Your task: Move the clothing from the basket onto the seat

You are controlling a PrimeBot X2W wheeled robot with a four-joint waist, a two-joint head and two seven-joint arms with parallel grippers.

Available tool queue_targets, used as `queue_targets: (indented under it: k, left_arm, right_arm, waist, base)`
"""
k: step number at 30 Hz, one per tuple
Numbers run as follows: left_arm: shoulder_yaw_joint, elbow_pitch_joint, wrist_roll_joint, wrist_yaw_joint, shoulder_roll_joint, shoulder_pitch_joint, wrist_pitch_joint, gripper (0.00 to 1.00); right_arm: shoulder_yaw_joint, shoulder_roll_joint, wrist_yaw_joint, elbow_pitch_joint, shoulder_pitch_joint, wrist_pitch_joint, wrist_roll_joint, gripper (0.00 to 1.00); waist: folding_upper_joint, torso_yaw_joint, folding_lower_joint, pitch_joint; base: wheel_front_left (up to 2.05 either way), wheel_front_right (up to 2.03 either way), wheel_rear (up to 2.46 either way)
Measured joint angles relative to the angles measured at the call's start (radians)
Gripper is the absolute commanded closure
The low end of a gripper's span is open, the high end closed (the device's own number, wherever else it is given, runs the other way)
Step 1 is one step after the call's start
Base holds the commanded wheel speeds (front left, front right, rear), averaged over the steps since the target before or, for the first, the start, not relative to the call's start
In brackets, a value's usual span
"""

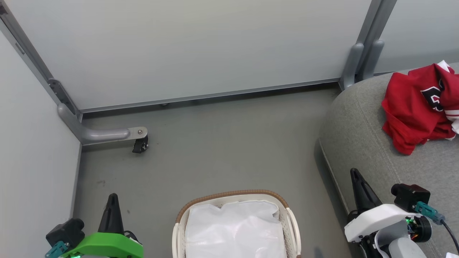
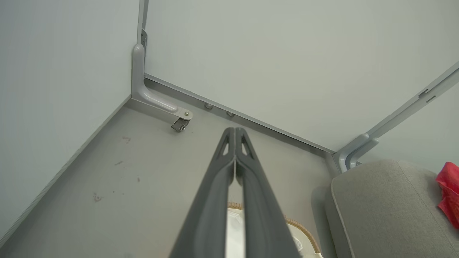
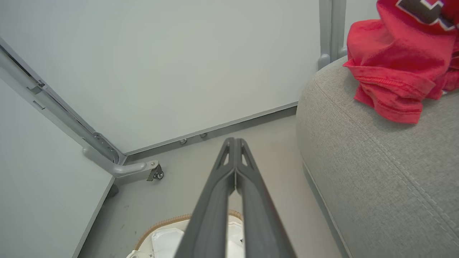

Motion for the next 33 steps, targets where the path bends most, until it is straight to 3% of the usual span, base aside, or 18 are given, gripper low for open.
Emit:
queue_targets:
  k: [33]
  left_arm:
    - [0.051,-0.047,-0.435,-0.009,0.000,-0.021,0.127,1.00]
  right_arm:
    - [-0.053,-0.002,0.000,-0.036,0.000,0.124,0.500,1.00]
  waist:
    - [0.0000,-0.009,0.0000,-0.010]
  base:
    - [0.00,0.00,0.00]
